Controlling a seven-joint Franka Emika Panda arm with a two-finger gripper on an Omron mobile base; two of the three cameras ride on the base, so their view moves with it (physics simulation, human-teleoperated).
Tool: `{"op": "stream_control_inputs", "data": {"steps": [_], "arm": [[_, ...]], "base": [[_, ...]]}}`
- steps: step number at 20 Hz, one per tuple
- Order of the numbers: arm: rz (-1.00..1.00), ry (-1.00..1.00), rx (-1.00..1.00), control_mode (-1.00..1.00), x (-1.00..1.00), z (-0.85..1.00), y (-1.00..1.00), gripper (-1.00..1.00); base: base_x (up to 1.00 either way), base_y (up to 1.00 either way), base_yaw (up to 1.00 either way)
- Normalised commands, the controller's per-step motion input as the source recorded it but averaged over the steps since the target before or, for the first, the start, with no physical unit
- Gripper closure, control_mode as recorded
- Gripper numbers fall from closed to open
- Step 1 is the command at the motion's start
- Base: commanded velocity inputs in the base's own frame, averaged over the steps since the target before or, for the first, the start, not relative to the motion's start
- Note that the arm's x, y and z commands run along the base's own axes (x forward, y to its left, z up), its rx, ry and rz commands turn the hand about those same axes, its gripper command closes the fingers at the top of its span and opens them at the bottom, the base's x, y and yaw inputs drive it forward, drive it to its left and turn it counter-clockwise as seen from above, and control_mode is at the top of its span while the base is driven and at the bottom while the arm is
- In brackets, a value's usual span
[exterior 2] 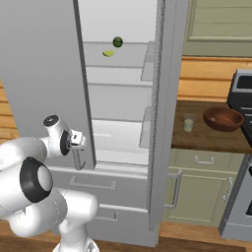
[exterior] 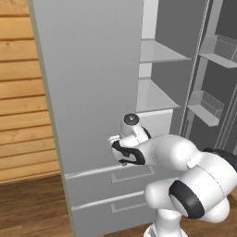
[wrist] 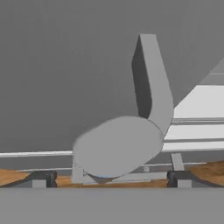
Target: Grab a lemon wedge from the fridge and one ice cube from the ice bowl, and put them in the glass of lemonade.
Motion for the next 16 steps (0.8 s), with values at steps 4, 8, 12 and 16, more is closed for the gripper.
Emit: {"op": "stream_control_inputs", "data": {"steps": [4,8,12,16], "arm": [[-0.06,0.05,0.0,-1.0,0.39,-0.42,0.0,-1.0],[-0.03,0.02,0.0,-1.0,0.38,-0.48,0.0,-1.0],[-0.02,-0.04,0.0,-1.0,0.15,-0.68,0.0,-1.0],[0.0,-0.18,0.06,-1.0,0.0,-0.6,0.0,-1.0]], "base": [[0.0,0.0,0.0],[0.0,0.0,0.0],[0.0,0.0,0.0],[0.0,0.0,0.0]]}}
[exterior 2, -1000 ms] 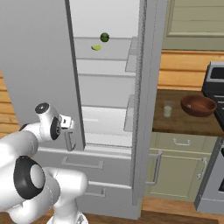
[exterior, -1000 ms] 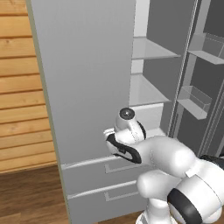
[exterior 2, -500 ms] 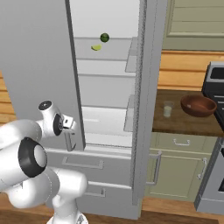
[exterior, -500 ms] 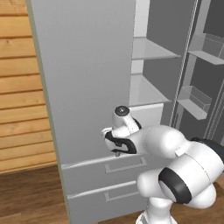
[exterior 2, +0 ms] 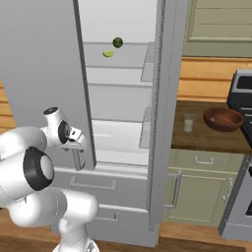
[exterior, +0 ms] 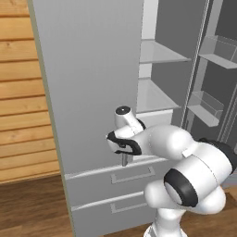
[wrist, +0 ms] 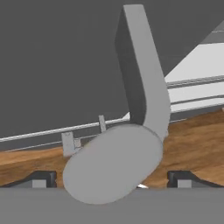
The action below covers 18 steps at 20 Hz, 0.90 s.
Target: Grab a lemon wedge from the fridge and one ice cube from the ice bowl, and put them in the glass of lemonade.
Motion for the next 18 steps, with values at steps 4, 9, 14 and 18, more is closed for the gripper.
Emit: {"op": "stream_control_inputs", "data": {"steps": [4,9,14,18], "arm": [[0.0,-0.27,0.09,-1.0,-0.38,-0.28,0.0,-1.0],[0.0,-0.28,0.04,-1.0,-0.41,0.0,0.0,-1.0],[0.0,-0.17,0.01,-1.0,0.01,-0.05,0.0,-1.0],[0.0,0.01,0.0,-1.0,0.53,0.0,0.0,-1.0]], "base": [[0.0,0.0,0.0],[0.0,0.0,0.0],[0.0,0.0,0.0],[0.0,0.0,0.0]]}}
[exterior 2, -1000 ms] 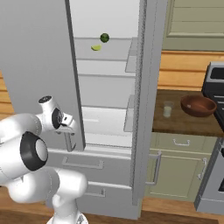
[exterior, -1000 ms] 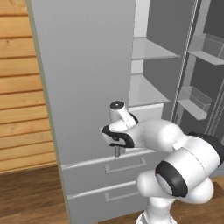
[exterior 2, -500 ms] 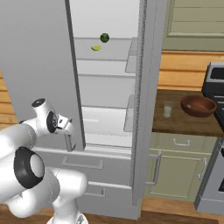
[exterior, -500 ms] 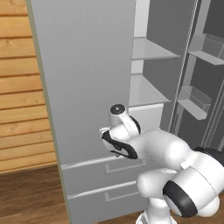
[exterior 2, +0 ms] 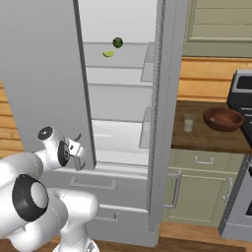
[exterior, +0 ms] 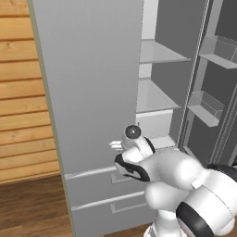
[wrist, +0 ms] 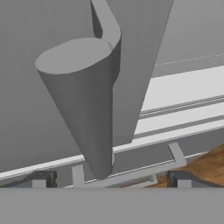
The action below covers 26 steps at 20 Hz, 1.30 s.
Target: Grab a lemon wedge from the fridge and one ice cube from the ice bowl, and put them in the glass of lemonade.
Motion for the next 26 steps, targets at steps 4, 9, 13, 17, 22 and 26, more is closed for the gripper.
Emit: {"op": "stream_control_inputs", "data": {"steps": [4,9,13,17,22,26], "arm": [[0.0,0.06,0.0,-1.0,0.53,0.0,0.0,-1.0],[0.01,0.01,0.0,-1.0,0.08,0.0,0.06,-1.0],[0.01,0.0,0.0,-1.0,0.04,0.0,0.15,-1.0],[0.0,0.0,0.0,-1.0,0.32,0.0,0.14,-1.0],[0.0,0.0,0.0,-1.0,0.43,-0.21,0.0,-1.0],[0.0,0.01,0.0,-1.0,0.03,0.0,0.0,1.0]], "base": [[0.0,0.0,0.0],[0.0,0.0,0.0],[0.0,0.0,0.0],[0.0,0.0,0.0],[0.0,0.0,0.0],[0.0,0.0,0.0]]}}
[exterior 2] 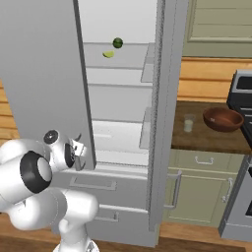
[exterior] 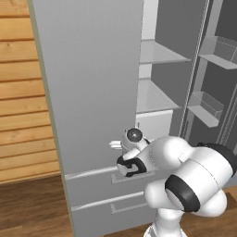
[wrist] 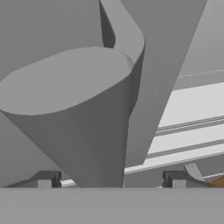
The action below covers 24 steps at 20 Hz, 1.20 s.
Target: Grab a lemon wedge from the fridge and one ice cube from the ice bowl, and put them in the glass of lemonade.
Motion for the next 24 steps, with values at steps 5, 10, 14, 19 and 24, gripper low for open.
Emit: {"op": "stream_control_inputs", "data": {"steps": [5,10,14,19,24], "arm": [[0.0,0.04,0.0,-1.0,0.01,0.0,0.0,1.0],[0.0,0.01,0.0,-1.0,0.1,0.0,0.0,1.0],[0.0,0.0,0.0,-1.0,0.03,0.0,0.12,1.0],[0.0,0.0,0.0,-1.0,0.0,0.14,0.46,1.0],[0.0,-0.03,0.0,-1.0,-0.21,0.22,0.44,1.0]], "base": [[0.0,0.0,0.0],[0.0,0.0,0.0],[0.0,0.0,0.0],[0.0,0.0,0.0],[0.0,0.0,0.0]]}}
